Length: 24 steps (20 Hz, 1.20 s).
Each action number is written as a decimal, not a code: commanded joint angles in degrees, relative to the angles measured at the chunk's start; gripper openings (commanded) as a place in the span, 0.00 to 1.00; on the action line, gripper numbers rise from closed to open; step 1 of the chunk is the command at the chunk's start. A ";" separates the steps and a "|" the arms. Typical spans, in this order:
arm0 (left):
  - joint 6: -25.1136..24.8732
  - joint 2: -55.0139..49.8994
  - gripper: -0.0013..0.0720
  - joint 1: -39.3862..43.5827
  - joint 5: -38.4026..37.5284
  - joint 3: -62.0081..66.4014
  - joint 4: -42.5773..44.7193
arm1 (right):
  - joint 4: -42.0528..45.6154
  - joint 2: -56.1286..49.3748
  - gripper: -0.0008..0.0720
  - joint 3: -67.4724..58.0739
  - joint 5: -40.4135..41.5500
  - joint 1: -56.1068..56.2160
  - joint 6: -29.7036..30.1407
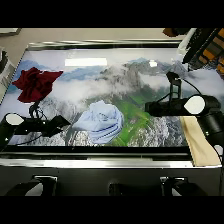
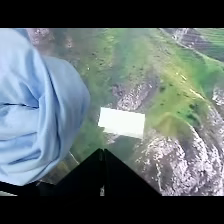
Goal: Fold the clothes and pants, and hang the long-sleeved shirts on hangers.
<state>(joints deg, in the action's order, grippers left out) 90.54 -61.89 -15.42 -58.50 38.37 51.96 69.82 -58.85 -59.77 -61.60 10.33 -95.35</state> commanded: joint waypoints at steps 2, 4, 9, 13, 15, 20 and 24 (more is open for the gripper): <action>-3.28 -3.98 1.00 0.22 8.11 -3.82 -5.77 | -4.98 0.04 0.06 -0.04 0.44 0.04 -3.13; -7.21 -7.37 1.00 1.79 10.08 -3.82 -11.85 | -6.67 0.04 0.07 -0.04 0.98 0.04 -5.81; -9.62 -14.40 0.06 7.17 14.71 -3.82 -18.16 | -8.15 0.04 0.56 -0.04 3.72 0.04 -13.86; -9.64 -12.52 0.05 5.88 16.17 -3.78 -18.34 | -9.46 -0.50 0.61 -0.17 4.28 -7.48 -20.63; -9.90 -12.22 0.05 4.46 15.02 -3.78 -18.34 | -15.72 -3.78 0.61 -0.15 3.65 -13.27 -15.23; -11.52 -12.22 0.05 4.09 13.64 -3.80 -17.42 | -31.15 -19.34 0.83 -0.15 5.44 -10.75 1.99; -11.52 -12.22 0.05 4.09 13.55 -3.80 -17.42 | -42.29 -29.29 0.82 -0.15 8.85 -6.23 10.21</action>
<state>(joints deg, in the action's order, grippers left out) 79.24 -74.15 -11.25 -44.73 34.59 34.44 37.19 -81.43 -59.90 -54.94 1.54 -92.95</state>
